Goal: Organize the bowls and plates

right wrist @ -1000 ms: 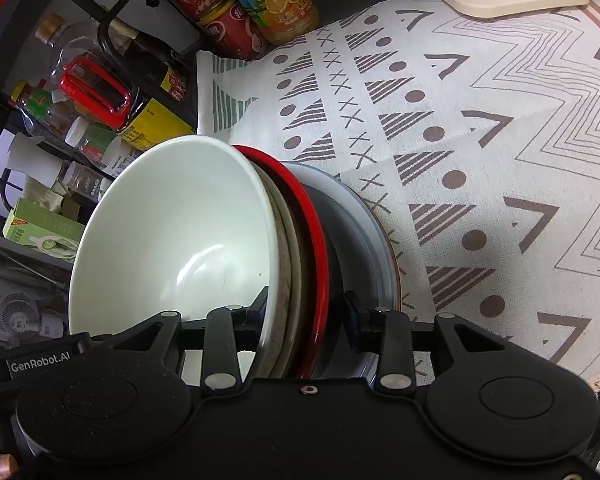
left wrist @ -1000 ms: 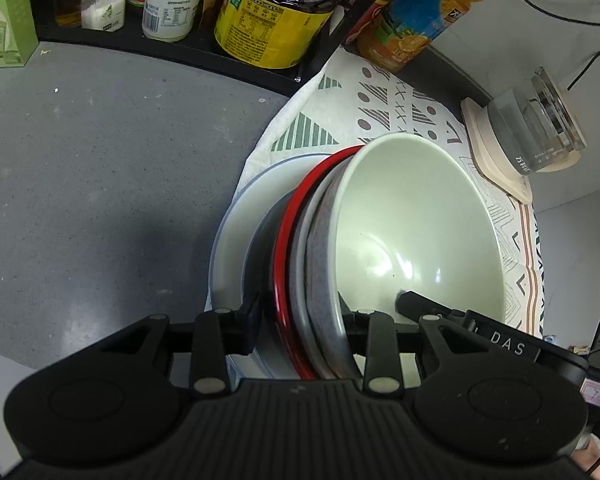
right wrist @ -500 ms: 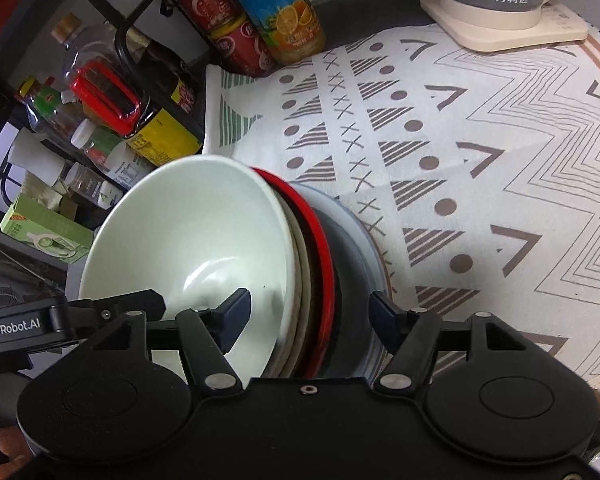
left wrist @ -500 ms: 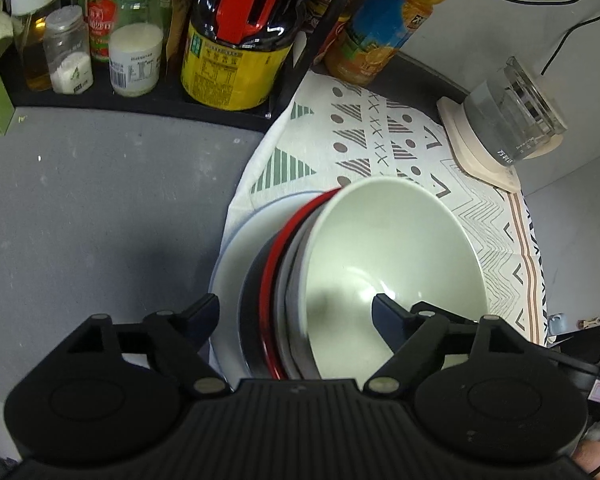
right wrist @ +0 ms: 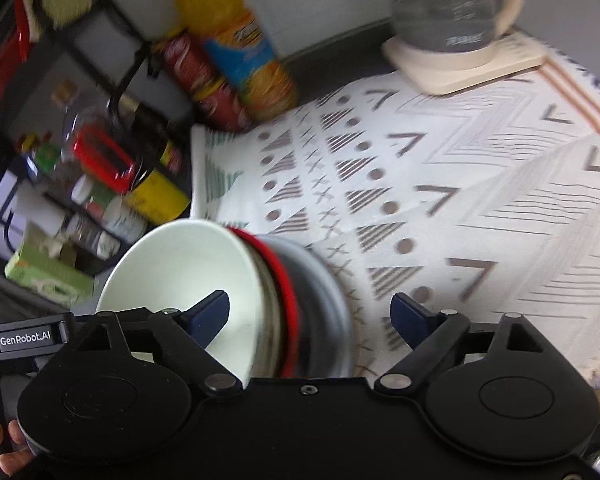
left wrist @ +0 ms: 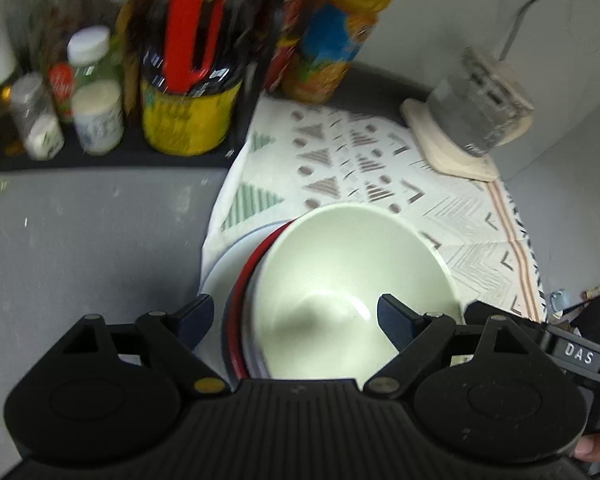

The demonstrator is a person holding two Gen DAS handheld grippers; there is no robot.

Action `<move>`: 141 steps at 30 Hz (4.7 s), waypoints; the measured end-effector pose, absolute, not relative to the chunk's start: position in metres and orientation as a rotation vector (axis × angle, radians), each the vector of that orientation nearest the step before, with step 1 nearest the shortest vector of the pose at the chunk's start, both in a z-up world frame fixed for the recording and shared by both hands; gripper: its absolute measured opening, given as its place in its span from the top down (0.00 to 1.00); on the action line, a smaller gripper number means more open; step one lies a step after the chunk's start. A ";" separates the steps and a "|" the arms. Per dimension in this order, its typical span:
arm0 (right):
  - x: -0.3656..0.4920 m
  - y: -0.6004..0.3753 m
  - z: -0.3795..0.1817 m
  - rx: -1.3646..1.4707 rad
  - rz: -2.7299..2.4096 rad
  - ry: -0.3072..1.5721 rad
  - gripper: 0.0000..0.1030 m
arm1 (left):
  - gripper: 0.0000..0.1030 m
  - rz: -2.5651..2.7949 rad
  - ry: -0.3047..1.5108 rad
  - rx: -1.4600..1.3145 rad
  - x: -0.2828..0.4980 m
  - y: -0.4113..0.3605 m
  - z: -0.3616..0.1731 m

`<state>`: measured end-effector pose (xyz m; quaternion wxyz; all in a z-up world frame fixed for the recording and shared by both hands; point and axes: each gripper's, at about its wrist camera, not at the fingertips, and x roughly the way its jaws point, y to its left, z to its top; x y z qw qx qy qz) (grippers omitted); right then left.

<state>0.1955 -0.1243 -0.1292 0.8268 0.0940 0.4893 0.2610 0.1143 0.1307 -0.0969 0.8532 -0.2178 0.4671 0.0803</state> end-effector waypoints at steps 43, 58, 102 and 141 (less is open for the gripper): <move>-0.075 -0.326 -0.058 0.235 0.235 0.692 0.09 | 0.02 -0.083 0.683 -0.125 -0.098 -0.048 -0.004; -0.121 -0.339 -0.065 0.260 0.237 0.650 0.03 | 0.01 -0.068 0.665 -0.122 -0.141 -0.050 -0.007; -0.184 -0.328 -0.059 0.178 0.248 0.537 0.00 | 0.01 -0.040 0.654 -0.081 -0.196 -0.037 -0.020; -0.182 -0.329 -0.061 0.178 0.242 0.552 0.00 | 0.01 -0.051 0.665 -0.074 -0.193 -0.038 -0.020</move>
